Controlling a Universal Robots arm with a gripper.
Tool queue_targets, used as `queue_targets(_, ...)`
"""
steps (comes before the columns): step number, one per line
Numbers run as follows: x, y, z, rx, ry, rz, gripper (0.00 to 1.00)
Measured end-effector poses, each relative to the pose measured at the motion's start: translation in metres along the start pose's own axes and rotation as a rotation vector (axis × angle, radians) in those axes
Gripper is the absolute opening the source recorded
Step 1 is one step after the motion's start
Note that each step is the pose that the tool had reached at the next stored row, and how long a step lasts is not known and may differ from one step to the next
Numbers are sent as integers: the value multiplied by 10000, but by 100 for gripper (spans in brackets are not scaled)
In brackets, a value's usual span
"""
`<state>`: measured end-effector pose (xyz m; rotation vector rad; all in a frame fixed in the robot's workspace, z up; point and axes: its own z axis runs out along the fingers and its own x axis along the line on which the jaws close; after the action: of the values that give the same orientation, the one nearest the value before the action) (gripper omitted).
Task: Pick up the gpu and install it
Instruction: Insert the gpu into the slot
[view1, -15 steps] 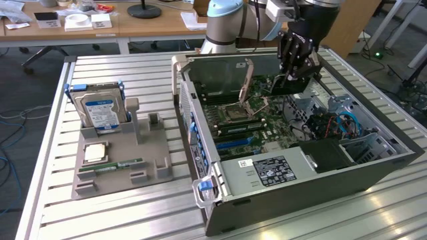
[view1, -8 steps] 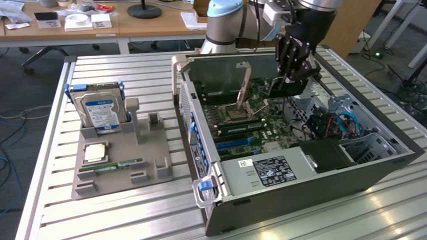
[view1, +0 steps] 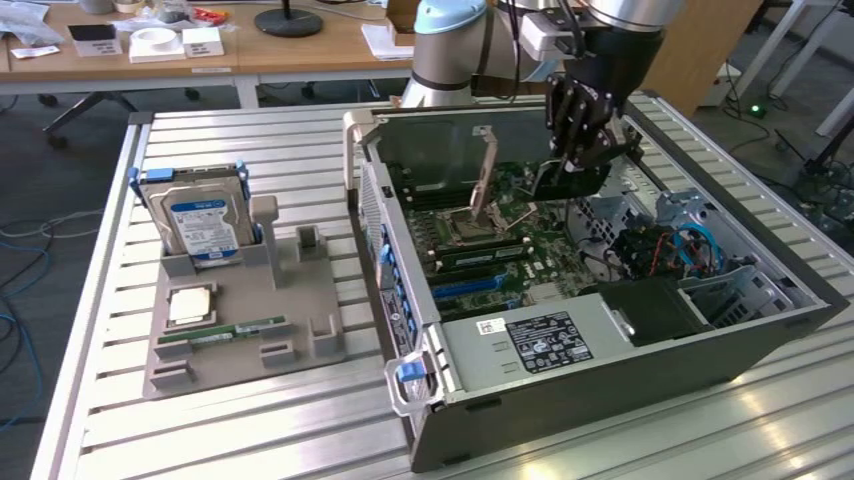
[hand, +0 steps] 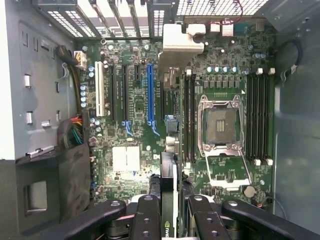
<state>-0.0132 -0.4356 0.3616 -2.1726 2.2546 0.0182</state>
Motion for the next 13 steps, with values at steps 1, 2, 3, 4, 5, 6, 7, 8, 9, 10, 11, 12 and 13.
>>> queue_targets(1, 0, 5, 8, 0, 1, 1, 26)
queue_targets(2, 0, 9, 15, -1, 2, 1, 26)
queue_targets(3, 0, 12, 21, -1, 3, 1, 26)
queue_targets(4, 0, 14, 26, 0, 2, 0, 26)
queue_targets(5, 1, 17, 31, 0, 1, 0, 26)
queue_targets(6, 1, 20, 36, 0, 2, 0, 26)
queue_targets(7, 1, 24, 44, 0, 1, 1, 26)
queue_targets(8, 2, 29, 53, 0, 2, 0, 26)
queue_targets(9, 2, 34, 61, 0, 5, 0, 26)
queue_targets(10, 2, 39, 71, 0, 6, 0, 26)
queue_targets(11, 3, 44, 81, 0, 7, 0, 26)
queue_targets(12, 3, 49, 91, 0, 9, 0, 26)
queue_targets(13, 3, 54, 100, 0, 11, 0, 26)
